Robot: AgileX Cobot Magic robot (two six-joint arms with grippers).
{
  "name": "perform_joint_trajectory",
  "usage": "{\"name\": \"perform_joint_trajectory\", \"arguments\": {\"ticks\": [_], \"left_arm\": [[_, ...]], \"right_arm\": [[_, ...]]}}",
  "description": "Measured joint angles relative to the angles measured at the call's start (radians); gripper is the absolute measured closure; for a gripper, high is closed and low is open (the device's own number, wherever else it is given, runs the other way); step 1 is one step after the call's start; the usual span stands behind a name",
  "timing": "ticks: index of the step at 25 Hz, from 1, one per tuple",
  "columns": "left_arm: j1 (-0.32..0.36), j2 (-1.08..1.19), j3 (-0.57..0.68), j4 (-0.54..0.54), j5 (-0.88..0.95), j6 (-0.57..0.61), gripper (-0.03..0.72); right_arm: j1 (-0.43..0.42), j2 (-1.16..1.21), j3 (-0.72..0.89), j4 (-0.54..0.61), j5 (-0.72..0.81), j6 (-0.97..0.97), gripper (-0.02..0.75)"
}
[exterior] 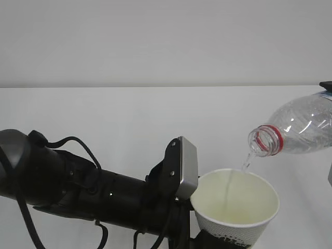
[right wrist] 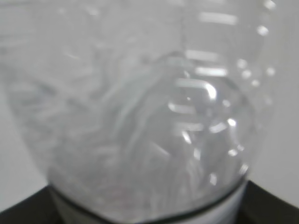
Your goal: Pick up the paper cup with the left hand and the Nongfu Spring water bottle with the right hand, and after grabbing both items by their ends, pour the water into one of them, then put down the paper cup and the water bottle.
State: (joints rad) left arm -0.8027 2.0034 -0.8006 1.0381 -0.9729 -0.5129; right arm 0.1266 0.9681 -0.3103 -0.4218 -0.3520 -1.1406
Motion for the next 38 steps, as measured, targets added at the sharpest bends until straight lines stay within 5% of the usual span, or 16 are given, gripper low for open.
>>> {"name": "perform_joint_trajectory", "arguments": {"ticks": [38], "left_arm": [[0.0,0.0,0.0,0.0,0.0,0.0,0.181]], "right_arm": [[0.0,0.0,0.0,-0.001,0.0,-0.021,0.298]]}}
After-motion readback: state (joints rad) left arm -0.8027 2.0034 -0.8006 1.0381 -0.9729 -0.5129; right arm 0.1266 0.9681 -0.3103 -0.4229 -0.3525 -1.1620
